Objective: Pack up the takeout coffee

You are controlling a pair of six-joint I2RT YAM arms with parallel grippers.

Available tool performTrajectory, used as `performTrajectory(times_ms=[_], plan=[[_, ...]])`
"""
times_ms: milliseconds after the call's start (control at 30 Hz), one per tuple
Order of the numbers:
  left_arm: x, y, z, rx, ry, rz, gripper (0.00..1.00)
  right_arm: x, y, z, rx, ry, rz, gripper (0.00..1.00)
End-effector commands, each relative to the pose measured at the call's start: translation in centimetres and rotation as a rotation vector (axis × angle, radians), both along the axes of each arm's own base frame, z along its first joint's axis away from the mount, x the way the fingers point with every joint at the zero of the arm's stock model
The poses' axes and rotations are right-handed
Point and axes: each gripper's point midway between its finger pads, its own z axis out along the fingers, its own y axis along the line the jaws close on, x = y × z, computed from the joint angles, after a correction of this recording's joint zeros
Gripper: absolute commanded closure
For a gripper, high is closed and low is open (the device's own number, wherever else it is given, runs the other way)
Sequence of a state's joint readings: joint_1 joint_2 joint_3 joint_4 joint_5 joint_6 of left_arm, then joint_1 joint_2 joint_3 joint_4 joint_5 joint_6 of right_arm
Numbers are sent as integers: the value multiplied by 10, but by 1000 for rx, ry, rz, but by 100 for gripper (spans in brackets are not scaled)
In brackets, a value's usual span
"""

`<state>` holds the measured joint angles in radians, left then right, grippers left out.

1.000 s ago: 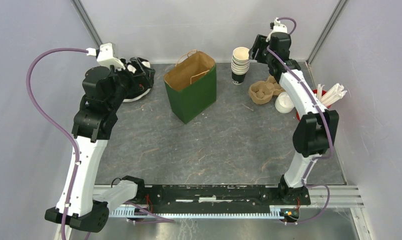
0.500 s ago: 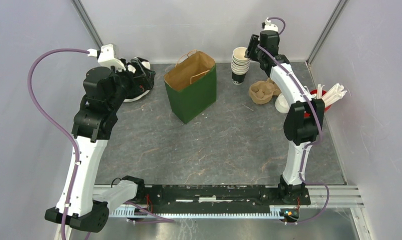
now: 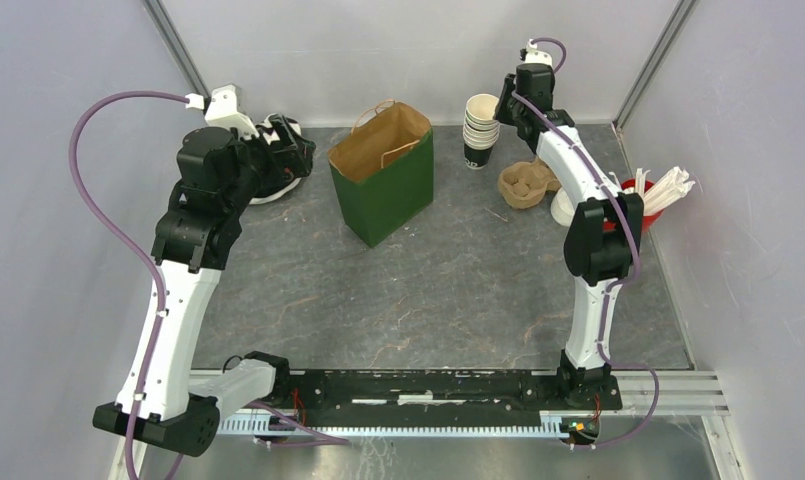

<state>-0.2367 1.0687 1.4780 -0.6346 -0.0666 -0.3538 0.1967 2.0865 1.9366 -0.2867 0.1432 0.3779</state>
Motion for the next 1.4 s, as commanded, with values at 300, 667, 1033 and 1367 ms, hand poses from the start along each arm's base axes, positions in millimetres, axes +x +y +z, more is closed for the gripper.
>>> performTrajectory(times_ms=[300,667,1033,1367], plan=[[2,0,14,23,-48,-16,0,18,3,23,5,-66,-30,77],[4,0,16,30,-53,-17,0,19,6,36,77,-82,-55,96],[3,-1,17,25,-54,-24,0,11,0,94,294,-184,-90,100],[1,-2,19,18,-62,-27,0,-8,-15,143,379,-257,-81,100]])
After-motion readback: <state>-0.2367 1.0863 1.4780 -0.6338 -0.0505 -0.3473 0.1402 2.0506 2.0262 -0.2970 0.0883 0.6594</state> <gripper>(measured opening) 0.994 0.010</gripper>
